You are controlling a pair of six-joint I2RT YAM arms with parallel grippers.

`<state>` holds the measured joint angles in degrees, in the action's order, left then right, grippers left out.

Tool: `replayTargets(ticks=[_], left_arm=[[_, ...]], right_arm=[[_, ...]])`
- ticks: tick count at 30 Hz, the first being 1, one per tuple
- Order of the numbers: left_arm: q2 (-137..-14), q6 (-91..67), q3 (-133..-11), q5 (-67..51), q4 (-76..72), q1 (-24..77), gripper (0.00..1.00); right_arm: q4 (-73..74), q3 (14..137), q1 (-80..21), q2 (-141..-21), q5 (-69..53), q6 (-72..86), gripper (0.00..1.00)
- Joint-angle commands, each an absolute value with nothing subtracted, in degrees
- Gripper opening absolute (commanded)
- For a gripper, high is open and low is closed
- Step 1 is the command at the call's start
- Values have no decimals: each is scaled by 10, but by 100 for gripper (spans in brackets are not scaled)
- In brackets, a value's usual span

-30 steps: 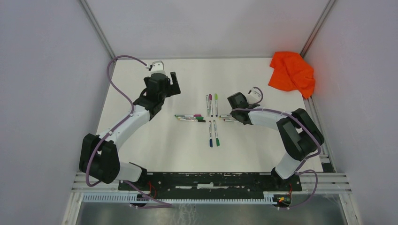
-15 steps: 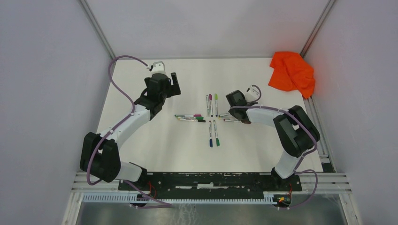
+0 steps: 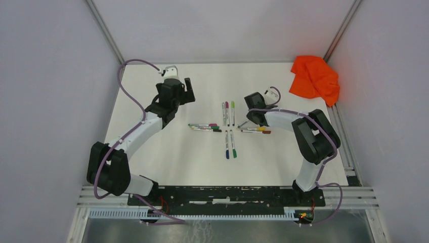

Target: Open the pen caps

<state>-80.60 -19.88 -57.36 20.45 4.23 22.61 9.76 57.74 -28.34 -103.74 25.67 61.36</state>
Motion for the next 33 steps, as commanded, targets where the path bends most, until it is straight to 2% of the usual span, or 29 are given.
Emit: replayTargets(ticks=[1, 11, 15, 22, 33], left_arm=[[-810, -222, -597, 202, 35, 228, 100], [-820, -231, -607, 180, 36, 228, 100], [-825, -234, -617, 166, 39, 228, 100], [-832, -258, -648, 118, 53, 227, 100], [-851, -346, -695, -15, 60, 228, 96]], right_arm=[[149, 586, -280, -1078, 239, 564, 22], [106, 615, -280, -1076, 249, 432, 0], [50, 628, -280, -1057, 242, 340, 0], [-91, 618, -282, -1002, 145, 201, 0], [-261, 544, -301, -903, -91, 170, 0]])
